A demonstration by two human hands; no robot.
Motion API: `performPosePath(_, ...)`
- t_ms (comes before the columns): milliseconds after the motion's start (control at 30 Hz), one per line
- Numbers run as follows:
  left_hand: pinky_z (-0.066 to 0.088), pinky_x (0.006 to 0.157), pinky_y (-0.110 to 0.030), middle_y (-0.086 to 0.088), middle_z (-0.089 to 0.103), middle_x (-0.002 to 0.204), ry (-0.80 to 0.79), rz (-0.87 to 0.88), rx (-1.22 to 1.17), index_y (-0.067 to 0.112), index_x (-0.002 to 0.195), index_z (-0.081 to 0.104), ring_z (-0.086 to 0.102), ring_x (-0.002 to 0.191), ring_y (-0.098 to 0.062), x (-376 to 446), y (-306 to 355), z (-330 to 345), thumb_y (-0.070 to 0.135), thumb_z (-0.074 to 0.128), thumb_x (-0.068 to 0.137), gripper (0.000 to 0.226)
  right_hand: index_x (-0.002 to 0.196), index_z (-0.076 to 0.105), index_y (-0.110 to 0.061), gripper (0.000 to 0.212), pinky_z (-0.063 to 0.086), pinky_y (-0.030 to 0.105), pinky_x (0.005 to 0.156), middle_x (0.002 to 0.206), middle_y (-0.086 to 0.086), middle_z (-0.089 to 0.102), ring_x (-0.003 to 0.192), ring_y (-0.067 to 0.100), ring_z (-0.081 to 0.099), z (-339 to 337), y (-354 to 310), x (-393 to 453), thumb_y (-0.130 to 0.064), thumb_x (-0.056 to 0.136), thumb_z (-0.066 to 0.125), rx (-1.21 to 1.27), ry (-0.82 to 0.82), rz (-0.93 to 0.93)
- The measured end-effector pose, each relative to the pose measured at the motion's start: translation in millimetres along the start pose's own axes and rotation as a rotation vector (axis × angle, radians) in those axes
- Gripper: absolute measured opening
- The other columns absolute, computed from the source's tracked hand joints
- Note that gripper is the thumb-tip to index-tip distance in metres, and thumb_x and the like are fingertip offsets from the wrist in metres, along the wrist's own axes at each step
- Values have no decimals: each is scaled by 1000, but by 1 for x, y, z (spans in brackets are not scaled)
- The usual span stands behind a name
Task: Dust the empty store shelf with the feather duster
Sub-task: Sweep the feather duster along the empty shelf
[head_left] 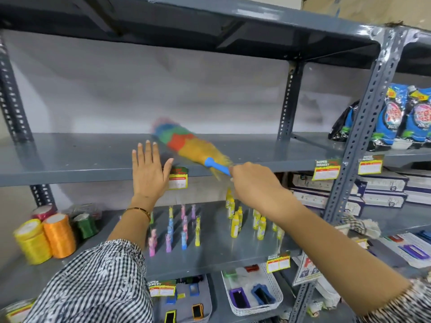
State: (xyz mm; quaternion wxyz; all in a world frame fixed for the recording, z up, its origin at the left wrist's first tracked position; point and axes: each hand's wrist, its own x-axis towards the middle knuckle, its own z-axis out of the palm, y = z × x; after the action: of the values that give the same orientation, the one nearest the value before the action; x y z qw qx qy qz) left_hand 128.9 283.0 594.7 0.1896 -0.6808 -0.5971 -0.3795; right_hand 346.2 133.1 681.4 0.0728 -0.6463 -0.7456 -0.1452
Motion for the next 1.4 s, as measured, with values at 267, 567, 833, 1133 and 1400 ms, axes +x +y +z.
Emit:
performPosePath(267, 13, 112, -54, -29, 27, 147, 114, -132, -72, -7, 142, 24, 20, 136, -44, -11, -31, -17, 61, 8, 94, 84, 126, 57, -10, 32, 36, 32, 66, 111, 16, 63, 98, 35, 62, -4, -52, 28, -8, 96, 45, 33, 19, -259)
performPosePath(567, 9, 113, -50, -25, 32, 147, 208, -114, -45, -5, 140, 31, 22, 137, -41, 5, -30, -22, 52, 7, 97, 76, 134, 54, -30, 36, 48, 34, 91, 131, 8, 62, 113, 32, 58, 5, 3, 101, -27, 99, 49, 461, 17, -163)
performPosePath(833, 11, 112, -50, -24, 38, 144, 118, -90, 37, -2, 137, 40, 27, 136, -40, 20, -15, 0, 58, 4, 95, 82, 136, 52, -33, 38, 47, 36, 73, 121, 14, 64, 95, 34, 61, 45, 82, 128, -27, 99, 44, 115, 9, -4)
performPosePath(1133, 6, 113, -48, -25, 31, 147, 125, -87, 73, -4, 140, 32, 20, 138, -40, 19, -16, -3, 60, 5, 94, 84, 139, 46, -37, 40, 53, 41, 83, 119, 11, 66, 101, 35, 61, 38, 46, 137, -30, 100, 43, 83, 19, -341)
performPosePath(1400, -4, 114, -42, -23, 27, 150, 259, -100, 119, -4, 141, 28, 14, 140, -37, 7, -24, -22, 48, 16, 97, 69, 137, 45, -42, 39, 42, 35, 61, 72, -1, 66, 62, 17, 49, 26, 18, 138, -29, 100, 43, 187, 49, -614)
